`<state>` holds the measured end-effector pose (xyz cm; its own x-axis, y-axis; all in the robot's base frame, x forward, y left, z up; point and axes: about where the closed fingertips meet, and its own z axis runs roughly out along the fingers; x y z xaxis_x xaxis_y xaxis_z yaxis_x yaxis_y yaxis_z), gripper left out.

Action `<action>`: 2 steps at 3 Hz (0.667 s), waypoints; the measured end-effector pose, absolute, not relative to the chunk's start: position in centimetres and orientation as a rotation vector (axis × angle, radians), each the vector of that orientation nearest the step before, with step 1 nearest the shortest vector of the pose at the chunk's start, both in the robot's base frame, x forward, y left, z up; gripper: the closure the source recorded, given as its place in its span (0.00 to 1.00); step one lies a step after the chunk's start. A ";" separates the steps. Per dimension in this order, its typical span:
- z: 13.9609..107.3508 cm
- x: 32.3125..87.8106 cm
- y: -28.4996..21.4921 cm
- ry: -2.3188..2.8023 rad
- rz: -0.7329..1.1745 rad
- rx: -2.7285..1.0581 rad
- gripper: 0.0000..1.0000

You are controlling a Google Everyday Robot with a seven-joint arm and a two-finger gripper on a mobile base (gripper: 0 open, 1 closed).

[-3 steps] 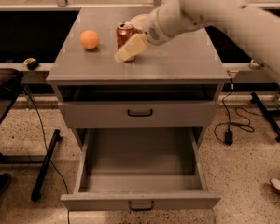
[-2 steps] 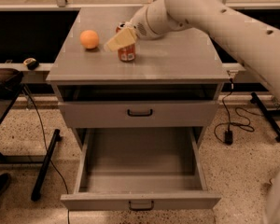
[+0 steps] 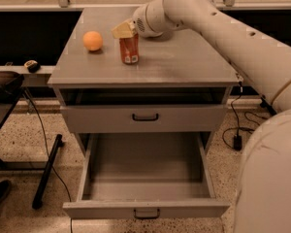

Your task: Place coke can into middle drawer

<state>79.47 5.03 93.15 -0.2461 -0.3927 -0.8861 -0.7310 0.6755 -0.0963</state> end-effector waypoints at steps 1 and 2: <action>92.2 80.0 5.0 1.892 0.424 -0.876 0.73; 92.6 80.1 3.2 1.841 0.527 -0.836 0.96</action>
Offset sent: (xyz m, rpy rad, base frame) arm -0.0345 -0.0200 0.0276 0.2417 -0.1405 0.2846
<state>80.10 3.19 92.61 -0.2559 -0.3086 -0.9161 -0.7465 0.6652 -0.0156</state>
